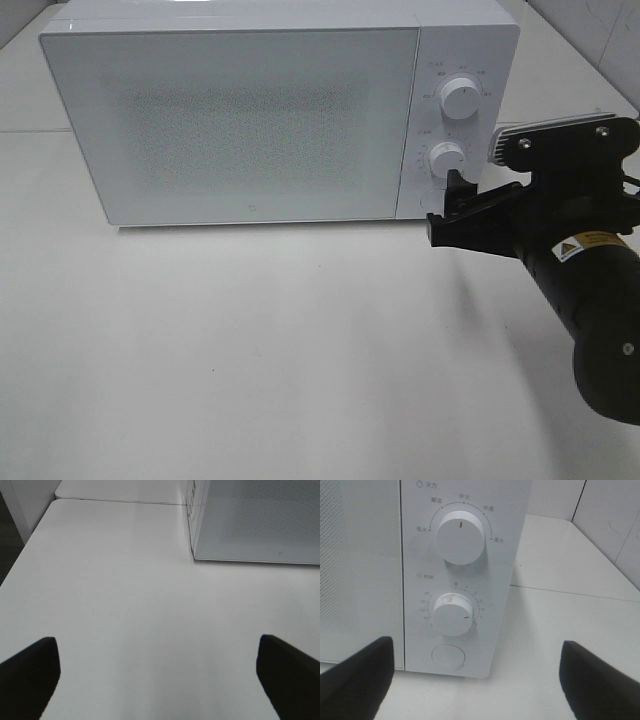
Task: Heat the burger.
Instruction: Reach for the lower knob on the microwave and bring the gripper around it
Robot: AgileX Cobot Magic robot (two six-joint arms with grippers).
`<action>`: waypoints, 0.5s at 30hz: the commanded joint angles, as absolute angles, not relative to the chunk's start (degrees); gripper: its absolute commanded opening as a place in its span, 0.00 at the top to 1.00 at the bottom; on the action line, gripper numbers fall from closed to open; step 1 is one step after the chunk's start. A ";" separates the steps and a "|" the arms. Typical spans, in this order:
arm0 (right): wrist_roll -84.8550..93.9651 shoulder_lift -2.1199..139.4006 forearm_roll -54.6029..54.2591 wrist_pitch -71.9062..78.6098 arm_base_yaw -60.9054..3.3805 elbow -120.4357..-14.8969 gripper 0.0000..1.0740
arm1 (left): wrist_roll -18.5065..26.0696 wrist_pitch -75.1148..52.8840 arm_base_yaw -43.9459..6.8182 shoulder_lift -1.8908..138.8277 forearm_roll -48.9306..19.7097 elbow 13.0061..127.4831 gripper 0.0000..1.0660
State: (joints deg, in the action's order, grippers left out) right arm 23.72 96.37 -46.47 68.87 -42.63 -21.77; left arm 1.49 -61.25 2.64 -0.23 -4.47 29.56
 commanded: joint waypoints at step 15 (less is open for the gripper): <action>20.34 104.85 -46.29 69.67 -41.31 -30.83 0.24 | 1.38 -61.25 2.52 -0.97 -4.58 29.51 0.06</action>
State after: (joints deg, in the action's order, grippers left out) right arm 20.91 104.79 -46.35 68.87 -41.65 -30.31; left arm 1.49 -61.25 2.64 -0.23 -4.47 29.56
